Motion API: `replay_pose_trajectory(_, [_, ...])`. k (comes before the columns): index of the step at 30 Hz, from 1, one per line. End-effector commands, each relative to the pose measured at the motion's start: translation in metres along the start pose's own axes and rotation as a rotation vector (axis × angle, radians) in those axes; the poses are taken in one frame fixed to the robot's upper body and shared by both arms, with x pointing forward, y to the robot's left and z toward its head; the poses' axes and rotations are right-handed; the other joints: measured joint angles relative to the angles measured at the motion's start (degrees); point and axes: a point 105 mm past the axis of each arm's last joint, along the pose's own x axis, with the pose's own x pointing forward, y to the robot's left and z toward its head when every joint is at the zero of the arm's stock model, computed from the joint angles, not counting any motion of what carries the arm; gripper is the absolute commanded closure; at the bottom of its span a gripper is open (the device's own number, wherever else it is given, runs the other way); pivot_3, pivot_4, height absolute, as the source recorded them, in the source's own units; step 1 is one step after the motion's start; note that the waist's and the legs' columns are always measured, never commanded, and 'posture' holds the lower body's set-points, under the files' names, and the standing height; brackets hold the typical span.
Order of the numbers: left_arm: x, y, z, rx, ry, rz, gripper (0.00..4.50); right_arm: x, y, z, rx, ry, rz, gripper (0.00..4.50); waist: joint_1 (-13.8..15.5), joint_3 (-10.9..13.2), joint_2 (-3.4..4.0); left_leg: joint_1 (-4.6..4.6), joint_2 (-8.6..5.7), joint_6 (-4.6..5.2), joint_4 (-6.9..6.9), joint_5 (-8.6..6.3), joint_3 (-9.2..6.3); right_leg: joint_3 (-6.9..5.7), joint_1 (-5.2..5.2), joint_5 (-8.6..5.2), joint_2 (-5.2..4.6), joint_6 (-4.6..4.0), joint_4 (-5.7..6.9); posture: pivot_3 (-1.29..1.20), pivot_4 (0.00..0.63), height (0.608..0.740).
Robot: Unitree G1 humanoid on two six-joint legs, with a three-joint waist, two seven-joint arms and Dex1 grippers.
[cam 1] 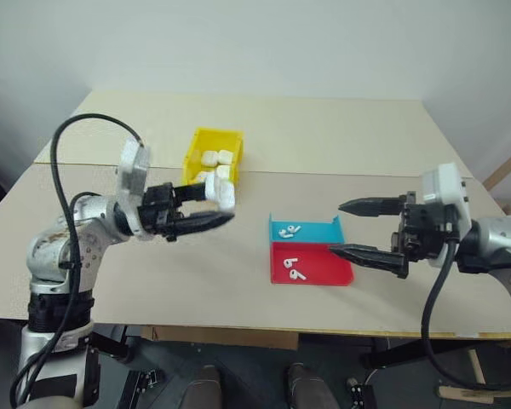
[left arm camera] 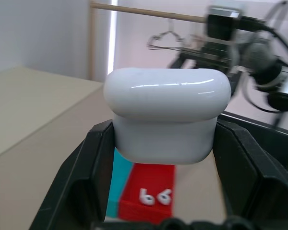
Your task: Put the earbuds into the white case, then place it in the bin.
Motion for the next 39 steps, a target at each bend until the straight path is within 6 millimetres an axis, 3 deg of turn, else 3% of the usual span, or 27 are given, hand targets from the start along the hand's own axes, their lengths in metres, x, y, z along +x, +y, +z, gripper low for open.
replay_pose_trajectory(1, [0.004,-0.009,0.006,0.081,-0.001,-0.129,1.74,0.004,0.002,0.006,-0.019,0.066,0.031,0.0,-0.01,0.0,0.0,-0.02,0.0,0.0,0.0,0.0,0.0,0.0,-0.02,0.0,0.0,0.0,0.0,0.0,0.15,0.74])
replay_pose_trajectory(5, [0.003,-0.015,-0.012,0.162,0.092,-0.192,1.74,0.021,0.003,-0.002,-0.01,0.243,0.049,0.0,-0.16,-0.01,0.01,-0.02,0.01,0.01,0.01,0.0,0.0,-0.01,-0.05,0.0,0.0,0.0,0.01,0.0,0.15,0.74])
replay_pose_trajectory(10, [0.007,-0.023,-0.016,0.157,0.063,-0.23,1.74,0.036,0.008,-0.014,-0.012,0.419,0.093,0.0,-0.31,-0.02,0.03,-0.12,0.07,0.02,0.01,0.0,0.01,0.0,-0.17,0.0,0.03,-0.02,0.03,0.0,0.15,0.74])
replay_pose_trajectory(15, [0.005,-0.025,-0.02,0.134,0.046,-0.207,1.74,0.055,0.008,-0.015,-0.062,0.543,0.117,1.26,-0.22,-0.02,0.04,-0.17,0.06,0.02,0.02,-0.01,0.02,-0.01,-0.22,0.0,0.01,-0.01,0.02,0.0,0.15,0.74])
replay_pose_trajectory(25, [0.001,-0.036,-0.042,0.082,0.064,-0.173,1.74,0.091,0.003,-0.048,-0.064,0.846,0.085,1.26,-1.22,-0.03,0.06,-0.19,0.12,0.03,0.02,-0.01,-0.04,-0.05,-0.29,-0.01,0.05,-0.05,0.09,0.0,0.15,0.74])
replay_pose_trajectory(34, [0.001,-0.038,-0.049,0.064,0.068,-0.166,1.74,0.1,-0.003,-0.054,-0.034,0.899,0.048,1.26,-1.37,-0.03,0.07,-0.19,0.12,0.03,0.02,-0.01,-0.05,-0.07,-0.31,0.0,0.05,-0.06,0.11,0.0,0.15,0.74])
replay_pose_trajectory(36, [-0.001,-0.038,-0.049,0.063,0.07,-0.166,1.74,0.101,-0.002,-0.055,-0.027,0.897,0.049,1.64,-1.4,-0.03,0.07,-0.18,0.12,0.04,0.02,-0.01,-0.05,-0.07,-0.31,0.0,0.06,-0.06,0.11,0.0,0.15,0.74])
replay_pose_trajectory(39, [-0.002,-0.038,-0.05,0.065,0.074,-0.167,1.74,0.101,-0.001,-0.056,-0.024,0.898,0.054,1.64,-1.38,-0.03,0.07,-0.18,0.12,0.04,0.02,-0.01,-0.05,-0.07,-0.31,0.0,0.06,-0.06,0.11,0.0,0.15,0.74])
